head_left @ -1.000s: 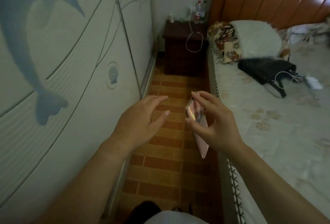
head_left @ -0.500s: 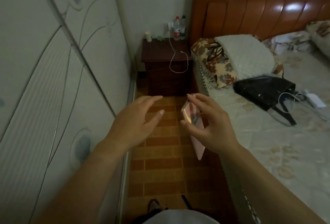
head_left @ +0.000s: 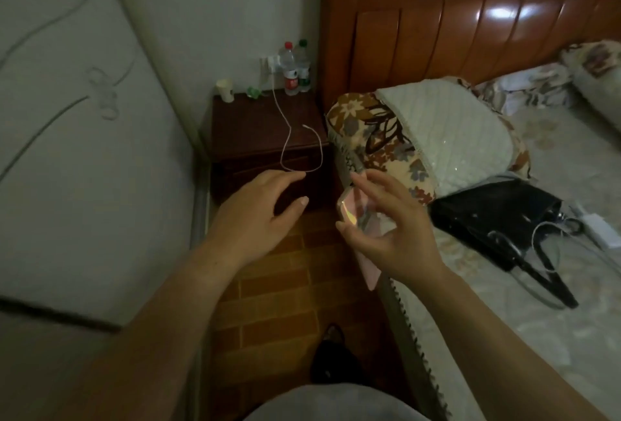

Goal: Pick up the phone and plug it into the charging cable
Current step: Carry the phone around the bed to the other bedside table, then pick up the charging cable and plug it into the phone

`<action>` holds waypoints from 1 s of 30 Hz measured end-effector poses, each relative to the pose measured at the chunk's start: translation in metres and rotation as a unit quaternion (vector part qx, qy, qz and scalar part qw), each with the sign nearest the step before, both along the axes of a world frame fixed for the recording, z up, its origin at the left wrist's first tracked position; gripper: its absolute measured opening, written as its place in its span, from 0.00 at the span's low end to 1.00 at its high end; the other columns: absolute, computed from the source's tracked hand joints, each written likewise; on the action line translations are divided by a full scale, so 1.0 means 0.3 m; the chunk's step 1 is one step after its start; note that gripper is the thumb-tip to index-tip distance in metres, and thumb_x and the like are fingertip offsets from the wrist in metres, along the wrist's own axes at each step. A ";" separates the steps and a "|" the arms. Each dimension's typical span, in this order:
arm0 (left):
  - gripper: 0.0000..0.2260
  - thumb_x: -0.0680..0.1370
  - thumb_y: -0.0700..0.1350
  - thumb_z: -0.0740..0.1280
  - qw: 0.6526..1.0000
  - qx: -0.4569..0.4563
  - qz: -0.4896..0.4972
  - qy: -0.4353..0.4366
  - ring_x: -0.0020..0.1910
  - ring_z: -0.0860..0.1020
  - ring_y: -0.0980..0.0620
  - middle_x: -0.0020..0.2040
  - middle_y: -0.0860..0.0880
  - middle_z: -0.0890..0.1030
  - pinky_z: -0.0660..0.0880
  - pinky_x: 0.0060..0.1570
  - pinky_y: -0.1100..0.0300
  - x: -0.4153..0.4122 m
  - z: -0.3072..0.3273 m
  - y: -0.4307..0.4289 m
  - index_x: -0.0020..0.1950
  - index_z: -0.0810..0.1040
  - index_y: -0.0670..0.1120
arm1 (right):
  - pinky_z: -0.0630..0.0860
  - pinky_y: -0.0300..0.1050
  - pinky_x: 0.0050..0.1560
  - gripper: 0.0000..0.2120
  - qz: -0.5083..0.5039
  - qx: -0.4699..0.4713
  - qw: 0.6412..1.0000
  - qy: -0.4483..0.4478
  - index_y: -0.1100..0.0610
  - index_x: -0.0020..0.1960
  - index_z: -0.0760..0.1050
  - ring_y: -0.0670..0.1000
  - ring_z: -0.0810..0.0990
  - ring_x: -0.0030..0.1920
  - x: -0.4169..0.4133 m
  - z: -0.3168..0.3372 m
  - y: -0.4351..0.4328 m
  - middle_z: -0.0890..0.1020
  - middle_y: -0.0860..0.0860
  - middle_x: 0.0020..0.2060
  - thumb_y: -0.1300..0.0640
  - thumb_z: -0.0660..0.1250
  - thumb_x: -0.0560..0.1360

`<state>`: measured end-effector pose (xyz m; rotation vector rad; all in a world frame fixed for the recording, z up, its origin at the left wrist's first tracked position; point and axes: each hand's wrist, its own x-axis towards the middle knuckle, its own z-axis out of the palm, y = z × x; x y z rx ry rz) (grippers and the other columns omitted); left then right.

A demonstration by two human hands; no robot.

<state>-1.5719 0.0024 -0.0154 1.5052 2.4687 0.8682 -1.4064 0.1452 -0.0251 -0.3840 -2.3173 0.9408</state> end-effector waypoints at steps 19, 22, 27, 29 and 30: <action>0.21 0.76 0.61 0.55 0.999 -0.019 -0.002 -0.045 0.50 0.72 0.61 0.67 0.55 0.70 0.73 0.43 0.62 -0.921 -0.116 0.920 0.68 0.65 0.60 | 0.67 0.29 0.58 0.30 -0.022 -0.006 0.999 -0.038 0.46 0.66 0.66 0.43 0.68 0.64 -0.929 -0.065 0.962 0.69 0.47 0.64 0.51 0.74 0.68; 0.21 0.76 0.61 0.56 0.999 -0.032 -0.017 -0.038 0.47 0.73 0.60 0.66 0.55 0.70 0.69 0.41 0.67 -1.058 -0.124 1.047 0.68 0.65 0.59 | 0.68 0.32 0.58 0.30 -0.032 -0.005 0.998 -0.057 0.47 0.67 0.66 0.43 0.67 0.64 -1.051 -0.079 1.069 0.69 0.48 0.65 0.51 0.72 0.68; 0.20 0.77 0.58 0.57 0.996 -0.062 -0.039 -0.059 0.48 0.73 0.59 0.66 0.54 0.70 0.71 0.41 0.64 -1.191 -0.161 1.237 0.68 0.66 0.58 | 0.64 0.35 0.59 0.31 -0.045 -0.012 0.995 -0.088 0.50 0.68 0.68 0.47 0.65 0.66 -1.180 -0.139 1.237 0.67 0.48 0.65 0.52 0.74 0.67; 0.20 0.77 0.58 0.57 0.994 -0.070 -0.052 -0.065 0.51 0.74 0.57 0.66 0.54 0.71 0.73 0.44 0.60 -1.213 -0.183 1.307 0.68 0.66 0.58 | 0.62 0.33 0.58 0.31 -0.052 -0.004 0.993 -0.102 0.50 0.68 0.68 0.46 0.64 0.66 -1.208 -0.176 1.298 0.67 0.48 0.65 0.51 0.73 0.67; 0.20 0.77 0.58 0.57 0.994 -0.073 -0.056 -0.067 0.53 0.74 0.56 0.66 0.54 0.71 0.73 0.46 0.59 -1.221 -0.197 1.343 0.68 0.66 0.57 | 0.63 0.34 0.59 0.31 -0.055 -0.004 0.992 -0.110 0.50 0.68 0.68 0.46 0.64 0.66 -1.219 -0.198 1.329 0.68 0.50 0.66 0.51 0.73 0.68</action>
